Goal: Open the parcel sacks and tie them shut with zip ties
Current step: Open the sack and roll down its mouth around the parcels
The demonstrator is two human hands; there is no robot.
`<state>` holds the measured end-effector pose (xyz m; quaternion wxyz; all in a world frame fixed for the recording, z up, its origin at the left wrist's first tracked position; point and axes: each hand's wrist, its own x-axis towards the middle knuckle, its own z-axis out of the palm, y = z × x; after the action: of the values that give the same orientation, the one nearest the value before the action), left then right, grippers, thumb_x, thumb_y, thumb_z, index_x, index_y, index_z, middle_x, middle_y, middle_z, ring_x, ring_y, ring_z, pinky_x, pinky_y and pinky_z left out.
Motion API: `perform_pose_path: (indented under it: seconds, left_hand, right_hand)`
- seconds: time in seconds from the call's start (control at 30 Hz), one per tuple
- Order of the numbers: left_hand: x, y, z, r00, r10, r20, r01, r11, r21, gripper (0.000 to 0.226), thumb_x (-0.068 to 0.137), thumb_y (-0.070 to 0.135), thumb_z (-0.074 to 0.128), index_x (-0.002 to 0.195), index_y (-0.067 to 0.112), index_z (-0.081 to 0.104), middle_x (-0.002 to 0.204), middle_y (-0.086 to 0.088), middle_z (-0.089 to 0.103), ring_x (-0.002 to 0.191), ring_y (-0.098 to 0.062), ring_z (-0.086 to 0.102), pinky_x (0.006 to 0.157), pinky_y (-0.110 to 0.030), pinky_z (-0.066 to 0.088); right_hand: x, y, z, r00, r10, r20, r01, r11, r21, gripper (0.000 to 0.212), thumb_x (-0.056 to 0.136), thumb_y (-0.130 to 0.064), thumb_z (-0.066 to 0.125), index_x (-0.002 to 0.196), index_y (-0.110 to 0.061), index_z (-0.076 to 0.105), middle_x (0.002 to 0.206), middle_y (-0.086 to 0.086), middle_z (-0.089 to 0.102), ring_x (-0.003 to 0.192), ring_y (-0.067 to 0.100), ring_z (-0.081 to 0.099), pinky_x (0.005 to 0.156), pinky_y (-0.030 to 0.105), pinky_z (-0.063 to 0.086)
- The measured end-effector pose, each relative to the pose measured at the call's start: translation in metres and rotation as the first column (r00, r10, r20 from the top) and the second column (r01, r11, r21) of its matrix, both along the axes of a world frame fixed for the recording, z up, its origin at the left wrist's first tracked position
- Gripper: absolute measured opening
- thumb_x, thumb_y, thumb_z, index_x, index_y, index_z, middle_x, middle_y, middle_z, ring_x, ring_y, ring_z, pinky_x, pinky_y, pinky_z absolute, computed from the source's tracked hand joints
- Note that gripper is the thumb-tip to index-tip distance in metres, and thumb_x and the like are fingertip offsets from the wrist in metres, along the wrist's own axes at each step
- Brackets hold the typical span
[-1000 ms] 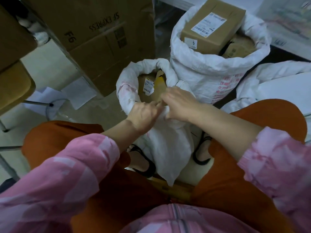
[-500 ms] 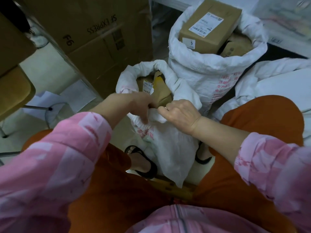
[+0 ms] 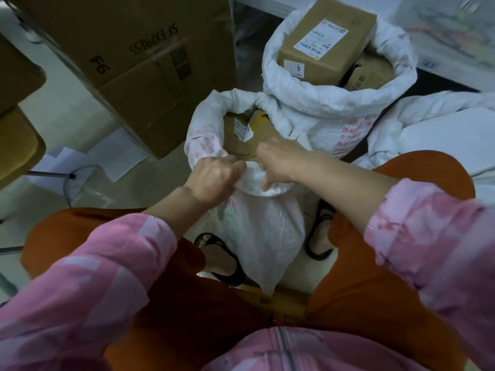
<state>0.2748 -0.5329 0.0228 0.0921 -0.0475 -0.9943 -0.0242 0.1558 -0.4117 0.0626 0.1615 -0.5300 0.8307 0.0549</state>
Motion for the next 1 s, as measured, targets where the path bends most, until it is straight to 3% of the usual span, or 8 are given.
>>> perform_pose_path:
  seconds: [0.1,0.23,0.37,0.43,0.57,0.7,0.87,1.0]
  left_hand:
    - [0.009,-0.005,-0.009,0.999,0.026,-0.028,-0.025,0.999,0.029,0.023,0.064,0.014,0.036,0.065,0.004,0.057,0.059,-0.010,0.054,0.042,-0.029,0.052,0.037,-0.023,0.032]
    - [0.017,-0.005,-0.016,0.985,0.158,0.065,-0.165,0.977,0.132,0.004,0.069,0.009,0.050,0.067,0.006,0.051,0.067,-0.011,0.057,0.052,-0.032,0.055,0.042,-0.027,0.028]
    - [0.007,-0.005,0.010,0.792,0.191,0.579,-0.391,0.888,0.242,0.019,0.073,0.020,0.077,0.077,0.015,0.059,0.081,0.000,0.061,0.078,-0.019,0.061,0.060,-0.027,0.044]
    - [-0.006,-0.013,0.033,0.786,0.203,0.583,-0.429,0.859,0.279,0.024,0.072,0.026,0.081,0.089,0.015,0.068,0.088,0.003,0.065,0.084,-0.013,0.062,0.069,-0.025,0.049]
    - [-0.024,-0.022,0.047,0.694,0.155,0.703,-0.444,0.861,0.249,0.048,0.065,0.027,0.086,0.108,0.015,0.067,0.103,0.001,0.067,0.093,-0.017,0.063,0.083,-0.037,0.055]
    - [-0.032,-0.016,0.028,0.581,0.158,0.799,-0.349,0.935,0.068,0.043,0.063,0.037,0.086,0.094,0.011,0.070,0.087,-0.005,0.070,0.076,-0.020,0.066,0.058,-0.031,0.054]
    - [-0.026,0.000,-0.004,0.751,0.286,0.595,-0.112,0.944,-0.312,0.037,0.081,0.049,0.065,0.099,0.017,0.061,0.096,-0.002,0.066,0.089,-0.021,0.065,0.066,-0.028,0.043]
    - [-0.007,-0.004,-0.020,0.909,0.137,0.395,-0.026,0.961,-0.276,0.018,0.079,0.018,0.066,0.095,0.014,0.061,0.088,-0.004,0.067,0.073,-0.025,0.066,0.057,-0.030,0.040]
  right_hand:
    - [0.011,-0.002,-0.013,0.999,0.025,-0.024,-0.025,1.000,0.010,0.040,0.076,-0.028,0.070,0.060,-0.015,0.035,0.067,-0.002,0.043,0.073,0.021,0.048,0.047,0.026,0.027]
    - [0.024,0.000,-0.028,0.984,0.099,-0.151,-0.111,0.991,-0.071,0.021,0.084,-0.011,0.054,0.069,-0.013,0.040,0.090,0.008,0.063,0.084,0.028,0.058,0.061,0.031,0.031]
    - [0.029,0.007,-0.044,0.939,0.208,-0.274,-0.213,0.977,0.012,0.017,0.087,-0.003,0.051,0.091,-0.014,0.063,0.095,0.004,0.069,0.090,0.025,0.064,0.059,0.029,0.032]
    - [0.031,0.008,-0.049,0.924,0.246,-0.292,-0.256,0.967,0.005,0.019,0.088,-0.003,0.052,0.094,-0.016,0.065,0.092,0.002,0.070,0.088,0.023,0.066,0.057,0.028,0.033]
    - [0.038,0.006,-0.044,0.875,0.256,-0.410,-0.330,0.936,-0.120,0.029,0.039,-0.007,0.085,0.046,-0.016,0.059,0.041,-0.001,0.054,0.038,0.018,0.055,0.044,0.018,0.019]
    - [0.037,0.010,-0.052,0.875,0.213,-0.436,-0.336,0.914,-0.227,0.035,0.028,-0.007,0.085,0.040,-0.016,0.054,0.035,-0.002,0.047,0.032,0.018,0.048,0.046,0.017,0.017]
    - [0.026,0.015,-0.045,0.986,0.130,-0.105,-0.147,0.975,-0.167,0.008,0.079,-0.013,0.064,0.084,-0.008,0.062,0.085,0.008,0.065,0.083,0.029,0.061,0.058,0.032,0.030]
    - [-0.001,0.011,-0.029,0.959,-0.061,0.275,0.096,0.989,-0.116,0.032,0.071,-0.028,0.079,0.091,-0.010,0.060,0.096,0.000,0.050,0.090,0.018,0.052,0.070,0.033,0.046]
